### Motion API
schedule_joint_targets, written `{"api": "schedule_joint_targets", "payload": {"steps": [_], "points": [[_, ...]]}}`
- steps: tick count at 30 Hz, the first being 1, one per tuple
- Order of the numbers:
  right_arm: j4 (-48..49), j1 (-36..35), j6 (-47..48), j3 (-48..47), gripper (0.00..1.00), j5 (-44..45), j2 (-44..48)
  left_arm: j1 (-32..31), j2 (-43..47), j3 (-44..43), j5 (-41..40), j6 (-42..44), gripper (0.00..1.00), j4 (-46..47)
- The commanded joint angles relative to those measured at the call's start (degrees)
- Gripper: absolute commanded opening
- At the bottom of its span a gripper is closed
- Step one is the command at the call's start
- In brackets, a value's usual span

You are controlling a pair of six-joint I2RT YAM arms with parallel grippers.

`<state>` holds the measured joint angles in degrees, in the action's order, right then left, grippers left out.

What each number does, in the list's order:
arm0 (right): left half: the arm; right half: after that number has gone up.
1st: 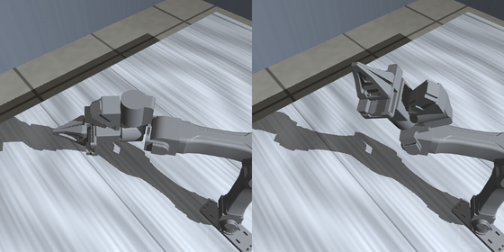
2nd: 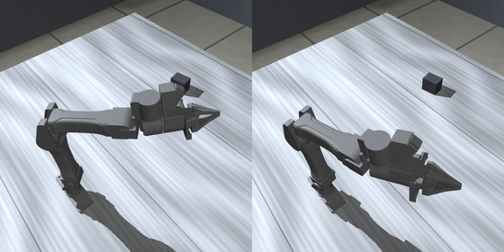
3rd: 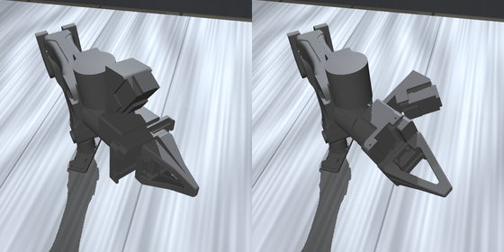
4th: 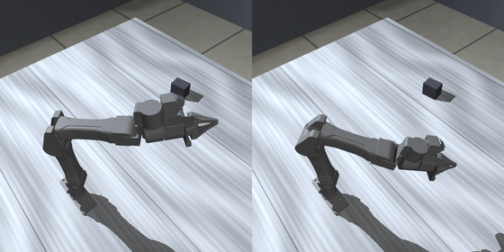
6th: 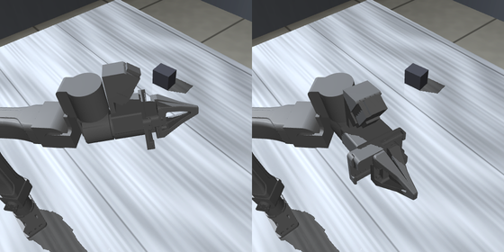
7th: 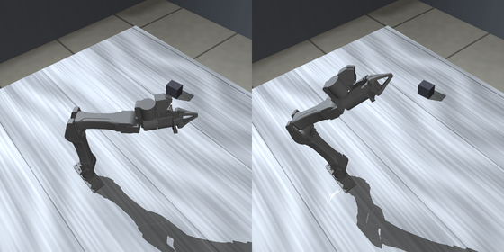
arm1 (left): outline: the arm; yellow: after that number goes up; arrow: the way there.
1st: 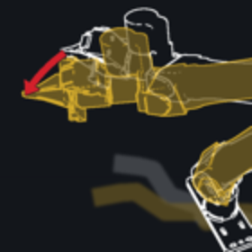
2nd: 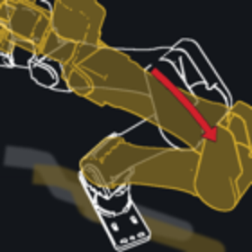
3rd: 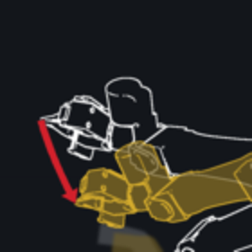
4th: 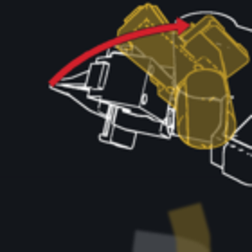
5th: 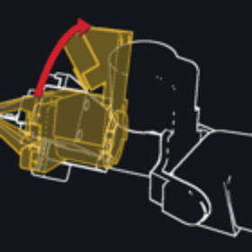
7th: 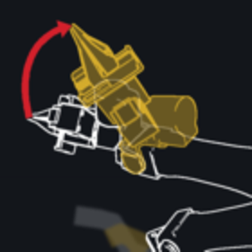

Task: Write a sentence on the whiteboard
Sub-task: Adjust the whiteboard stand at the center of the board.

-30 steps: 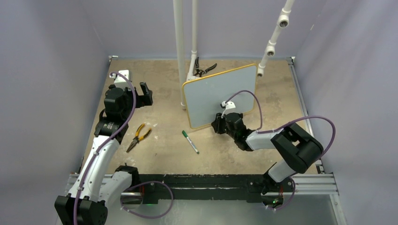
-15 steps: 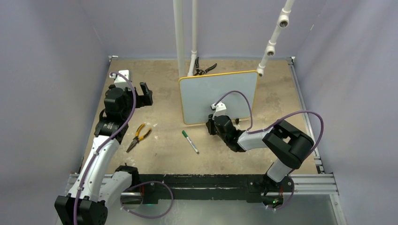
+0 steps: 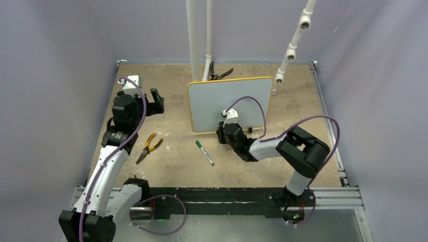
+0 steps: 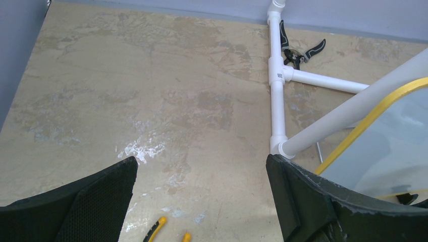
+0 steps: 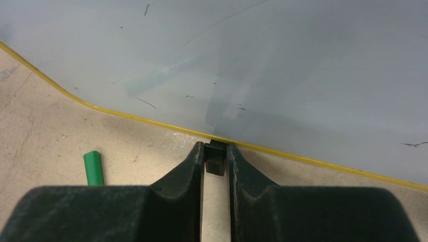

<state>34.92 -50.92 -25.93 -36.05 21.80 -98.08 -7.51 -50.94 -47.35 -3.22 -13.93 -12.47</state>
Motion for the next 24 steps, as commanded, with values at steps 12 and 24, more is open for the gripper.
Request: {"api": "schedule_joint_targets", "payload": {"steps": [12,24], "points": [[-0.5,-2.0,-3.4,-0.5,0.43,-3.3,3.7,0.3,-0.2,-0.1,-0.2,0.3,0.99,0.9],[-8.6,-10.5,-3.6,4.6,0.61,-8.1,19.1,0.3,-0.1,0.6,2.1,-0.1,0.99,1.3]]}}
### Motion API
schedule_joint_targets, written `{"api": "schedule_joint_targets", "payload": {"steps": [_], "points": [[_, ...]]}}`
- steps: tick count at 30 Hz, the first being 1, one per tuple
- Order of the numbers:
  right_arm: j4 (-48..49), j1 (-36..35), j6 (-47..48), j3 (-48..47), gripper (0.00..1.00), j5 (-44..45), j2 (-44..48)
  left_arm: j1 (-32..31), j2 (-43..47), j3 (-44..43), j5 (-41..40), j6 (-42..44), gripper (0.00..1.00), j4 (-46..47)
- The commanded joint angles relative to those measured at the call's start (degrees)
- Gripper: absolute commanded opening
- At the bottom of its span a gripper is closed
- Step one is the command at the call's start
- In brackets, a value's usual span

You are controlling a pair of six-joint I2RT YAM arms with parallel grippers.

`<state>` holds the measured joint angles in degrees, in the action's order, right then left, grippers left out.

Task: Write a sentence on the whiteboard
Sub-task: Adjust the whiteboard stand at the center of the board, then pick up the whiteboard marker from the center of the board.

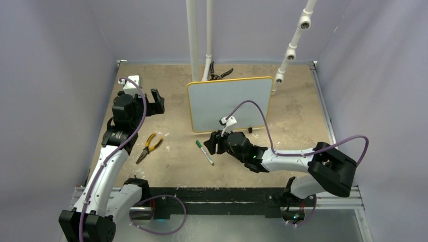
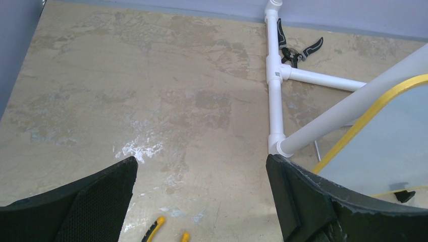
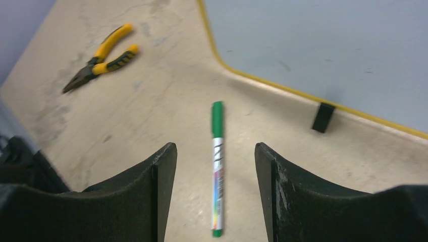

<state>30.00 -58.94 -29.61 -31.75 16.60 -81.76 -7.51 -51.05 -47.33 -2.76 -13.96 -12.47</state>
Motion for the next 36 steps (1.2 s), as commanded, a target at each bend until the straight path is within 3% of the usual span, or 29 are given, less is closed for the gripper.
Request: {"api": "schedule_joint_targets", "payload": {"steps": [1,15,23,32,36], "points": [[-4.7,-3.2,0.2,-0.2,0.61,-2.9,2.9,0.3,-0.1,0.6,1.9,-0.1,0.99,1.4],[-7.3,-7.9,-1.8,-5.9,0.54,-0.7,-7.5,0.3,3.1,6.1,7.4,-3.3,0.98,-0.5],[-15.3,-9.6,-6.3,-11.8,0.41,7.1,-15.3,0.3,0.6,5.6,9.4,-3.2,0.98,-0.2],[-21.7,-10.8,-11.1,-14.6,0.35,12.0,-18.4,0.3,-0.7,5.7,14.6,-3.5,0.98,0.4],[-25.6,-11.3,-13.8,-16.6,0.24,12.9,-19.8,0.3,-0.3,6.0,16.2,-3.7,0.98,0.6]]}}
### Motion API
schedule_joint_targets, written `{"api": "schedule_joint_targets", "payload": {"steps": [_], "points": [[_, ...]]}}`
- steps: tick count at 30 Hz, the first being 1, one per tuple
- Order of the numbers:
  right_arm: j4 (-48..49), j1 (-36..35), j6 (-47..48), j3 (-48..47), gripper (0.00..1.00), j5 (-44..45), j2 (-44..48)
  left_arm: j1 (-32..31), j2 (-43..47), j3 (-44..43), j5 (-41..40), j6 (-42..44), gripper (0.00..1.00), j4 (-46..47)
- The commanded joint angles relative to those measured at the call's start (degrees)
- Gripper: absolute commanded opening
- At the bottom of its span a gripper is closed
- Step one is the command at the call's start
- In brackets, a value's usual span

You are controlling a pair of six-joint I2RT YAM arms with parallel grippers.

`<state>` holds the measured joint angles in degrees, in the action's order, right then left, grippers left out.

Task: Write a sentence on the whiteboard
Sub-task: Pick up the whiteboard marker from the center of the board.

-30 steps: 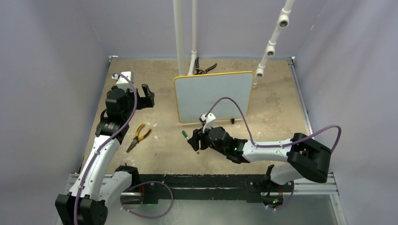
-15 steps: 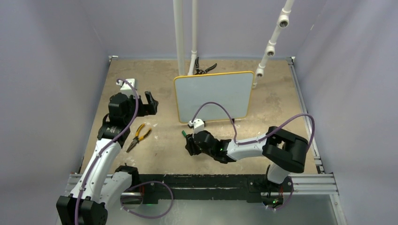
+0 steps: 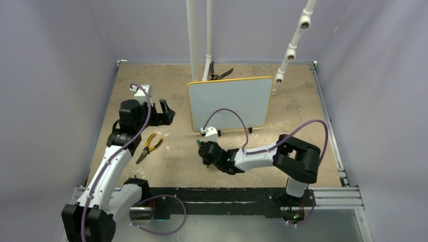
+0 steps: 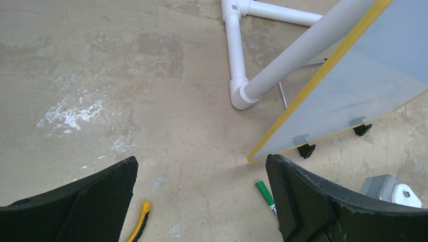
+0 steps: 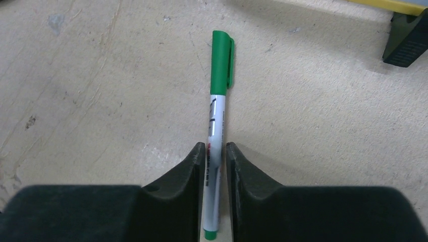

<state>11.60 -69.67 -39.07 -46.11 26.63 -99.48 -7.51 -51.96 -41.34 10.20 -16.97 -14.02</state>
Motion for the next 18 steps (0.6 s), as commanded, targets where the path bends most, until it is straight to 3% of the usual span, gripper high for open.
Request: {"api": "schedule_joint_targets", "payload": {"steps": [1,7,12,18], "points": [[-8.1,-0.8,-5.5,-2.3,0.20,3.1,-2.3,0.3,0.7,0.0,3.6,-0.8,0.98,2.2],[-8.6,-0.9,-6.4,-0.8,0.00,3.9,2.1,0.2,1.2,1.1,6.5,-1.9,0.97,2.8],[0.2,-1.0,-3.4,5.3,0.00,1.3,11.0,-0.3,2.1,3.6,13.9,-7.2,0.96,5.9],[6.9,-0.9,0.2,9.1,0.00,-2.4,17.6,-1.0,11.1,11.8,19.4,-22.3,0.95,11.1]]}}
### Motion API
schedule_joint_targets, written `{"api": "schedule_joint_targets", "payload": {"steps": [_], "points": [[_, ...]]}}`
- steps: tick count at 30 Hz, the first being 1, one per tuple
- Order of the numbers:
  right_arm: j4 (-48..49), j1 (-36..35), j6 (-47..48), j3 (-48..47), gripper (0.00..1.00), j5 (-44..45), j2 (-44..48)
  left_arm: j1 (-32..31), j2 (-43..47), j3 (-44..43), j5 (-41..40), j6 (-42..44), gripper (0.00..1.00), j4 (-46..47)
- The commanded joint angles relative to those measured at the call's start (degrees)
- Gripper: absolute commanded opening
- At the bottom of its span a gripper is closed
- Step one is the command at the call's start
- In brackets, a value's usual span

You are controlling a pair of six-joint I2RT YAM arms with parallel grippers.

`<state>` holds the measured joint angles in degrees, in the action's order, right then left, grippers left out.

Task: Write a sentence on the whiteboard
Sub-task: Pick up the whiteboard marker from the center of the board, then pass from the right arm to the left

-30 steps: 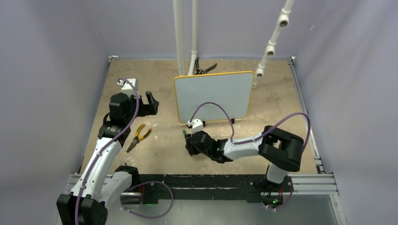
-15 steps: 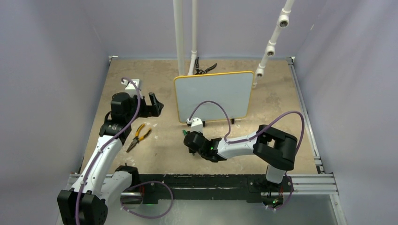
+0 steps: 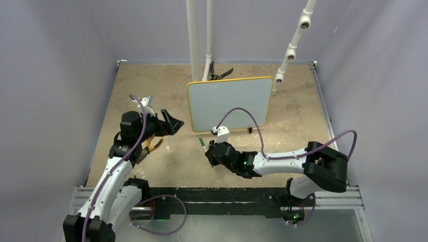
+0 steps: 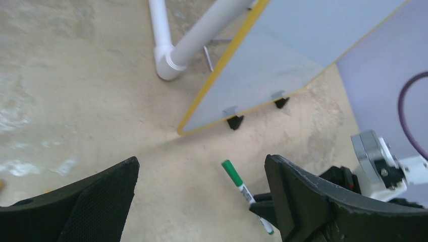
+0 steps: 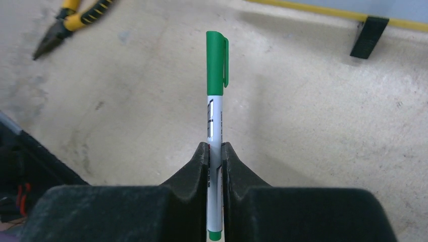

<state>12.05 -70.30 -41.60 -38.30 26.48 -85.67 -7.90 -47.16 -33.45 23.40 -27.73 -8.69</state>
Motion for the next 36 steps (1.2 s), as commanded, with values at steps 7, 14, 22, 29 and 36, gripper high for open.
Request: {"api": "schedule_joint_targets", "payload": {"steps": [7,14,22,29,36], "points": [[8.8,-0.3,8.4,4.9,0.00,-6.4,12.7,-1.4,12.7,9.2,13.0,-19.6,0.95,7.4],[14.5,-0.3,11.9,10.2,0.00,-10.0,21.9,-6.7,9.4,11.8,17.3,-24.1,0.97,16.3],[12.6,-0.3,13.2,8.2,0.00,-7.8,23.5,-19.4,3.2,8.5,7.7,-22.8,0.95,17.7],[13.8,-0.3,14.2,9.9,0.00,-9.6,25.9,-19.4,4.7,12.6,3.6,-29.4,0.78,25.0],[14.0,-0.3,15.9,9.3,0.00,-11.0,25.6,-19.5,1.7,11.3,4.6,-31.0,0.57,28.2]]}}
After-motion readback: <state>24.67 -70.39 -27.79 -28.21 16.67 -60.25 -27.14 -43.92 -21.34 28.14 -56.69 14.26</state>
